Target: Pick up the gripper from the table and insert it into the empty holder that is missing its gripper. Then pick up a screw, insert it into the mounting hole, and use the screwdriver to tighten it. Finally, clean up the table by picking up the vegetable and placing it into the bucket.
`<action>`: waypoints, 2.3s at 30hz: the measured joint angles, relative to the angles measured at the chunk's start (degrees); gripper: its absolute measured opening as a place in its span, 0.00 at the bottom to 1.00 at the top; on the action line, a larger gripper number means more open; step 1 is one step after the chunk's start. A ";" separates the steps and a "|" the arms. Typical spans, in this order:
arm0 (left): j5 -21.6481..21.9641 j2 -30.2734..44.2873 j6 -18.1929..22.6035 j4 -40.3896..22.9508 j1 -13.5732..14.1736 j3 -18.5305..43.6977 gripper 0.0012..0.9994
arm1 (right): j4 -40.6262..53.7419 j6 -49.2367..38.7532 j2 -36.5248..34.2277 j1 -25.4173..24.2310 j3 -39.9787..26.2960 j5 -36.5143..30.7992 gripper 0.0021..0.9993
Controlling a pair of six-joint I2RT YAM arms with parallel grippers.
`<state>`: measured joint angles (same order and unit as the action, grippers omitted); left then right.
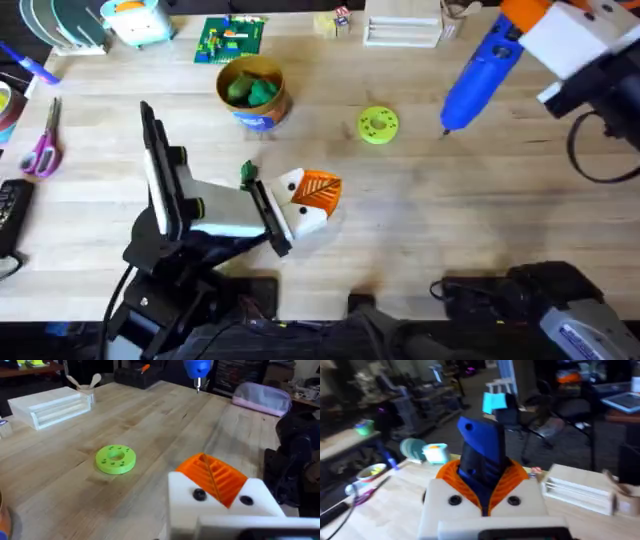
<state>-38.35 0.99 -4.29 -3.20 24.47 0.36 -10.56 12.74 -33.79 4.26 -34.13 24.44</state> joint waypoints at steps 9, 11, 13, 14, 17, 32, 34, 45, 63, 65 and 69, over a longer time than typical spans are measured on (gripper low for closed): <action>0.00 0.00 0.00 0.00 0.00 0.00 0.01 | -21.18 3.99 -8.28 24.36 1.24 -3.54 0.02; 0.02 0.00 0.00 0.00 0.00 0.00 0.01 | -26.25 3.49 -11.01 28.39 1.24 -4.23 0.02; 0.00 0.00 0.00 0.00 0.00 0.00 0.01 | -31.69 2.65 -14.17 31.71 1.26 -4.77 0.02; 0.00 0.00 0.00 0.00 0.00 0.00 0.01 | -34.34 2.19 -15.65 32.93 1.27 -5.01 0.02; 0.00 0.00 0.00 0.00 0.00 0.00 0.01 | -40.89 1.63 -19.69 35.78 1.27 -5.33 0.02; 0.02 0.00 0.00 0.00 0.00 0.00 0.01 | -47.73 0.70 -28.32 42.94 1.27 -5.57 0.02; 0.00 0.00 0.00 0.00 0.00 0.00 0.01 | -47.78 0.72 -28.55 43.31 1.27 -5.55 0.02; 0.00 0.00 0.00 0.00 0.00 0.00 0.01 | -47.74 0.72 -28.97 43.80 1.29 -5.55 0.02; 0.00 0.00 0.00 0.00 0.00 0.00 0.01 | -47.75 -2.99 -28.95 44.12 1.29 -1.27 0.02; 0.00 0.00 0.00 0.00 0.00 0.00 0.01 | -47.75 -3.19 -28.95 44.12 1.29 -0.97 0.02; 0.00 0.00 0.00 0.00 0.00 0.00 0.01 | -47.75 -3.45 -28.95 44.18 1.29 -0.78 0.02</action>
<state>-38.35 0.99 -4.29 -3.20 24.47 0.36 -58.31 9.29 -62.74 48.43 -32.84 23.66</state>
